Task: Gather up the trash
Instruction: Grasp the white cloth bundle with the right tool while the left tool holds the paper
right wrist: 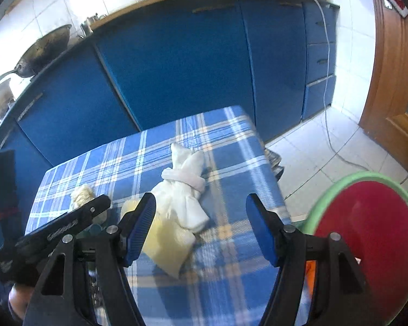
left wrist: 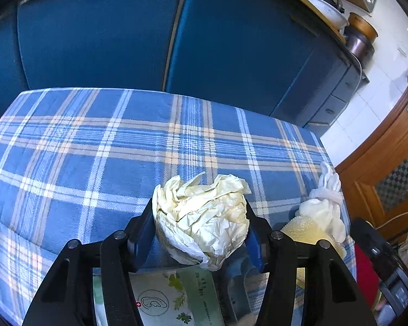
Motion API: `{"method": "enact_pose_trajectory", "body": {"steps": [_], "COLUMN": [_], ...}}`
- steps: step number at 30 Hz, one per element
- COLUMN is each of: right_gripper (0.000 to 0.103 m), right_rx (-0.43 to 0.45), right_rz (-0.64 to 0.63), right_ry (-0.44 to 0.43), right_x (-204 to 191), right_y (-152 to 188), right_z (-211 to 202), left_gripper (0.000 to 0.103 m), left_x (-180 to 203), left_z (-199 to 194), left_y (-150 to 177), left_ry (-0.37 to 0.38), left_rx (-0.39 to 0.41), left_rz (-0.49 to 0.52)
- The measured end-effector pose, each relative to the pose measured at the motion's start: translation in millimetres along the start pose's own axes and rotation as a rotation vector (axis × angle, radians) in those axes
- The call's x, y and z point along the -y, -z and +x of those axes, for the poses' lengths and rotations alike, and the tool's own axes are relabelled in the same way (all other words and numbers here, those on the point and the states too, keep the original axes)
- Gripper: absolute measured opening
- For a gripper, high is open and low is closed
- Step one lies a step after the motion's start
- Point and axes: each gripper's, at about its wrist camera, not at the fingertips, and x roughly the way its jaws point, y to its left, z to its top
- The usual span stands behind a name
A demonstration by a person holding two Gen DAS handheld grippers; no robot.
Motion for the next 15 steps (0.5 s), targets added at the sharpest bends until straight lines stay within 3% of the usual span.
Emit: {"method": "enact_pose_trajectory", "body": {"steps": [7,10,12,15], "right_gripper": [0.067,0.055,0.039,0.029], "right_rx": [-0.069,-0.082,-0.087,-0.064], "right_rz": [0.025,0.015,-0.006,-0.017], "right_ry": [-0.013,-0.025,-0.039,-0.039], "right_x": [-5.9,-9.2,-13.3,-16.0], "right_y": [-5.5,-4.2,-4.0,-4.8], "right_z": [32.8,39.3,39.9,33.0], "left_gripper": [0.059,0.059,0.059,0.059], "left_x": [-3.8,-6.6,-7.4,-8.7], "left_z": [-4.4,-8.9,-12.9,-22.2], "left_y": [-1.3,-2.3,-3.9,-6.6], "left_ry": [0.013,0.016,0.022,0.032], "left_rx": [0.006,0.013,0.021,0.04], "left_rz": [-0.019,-0.028,-0.032,-0.035]}}
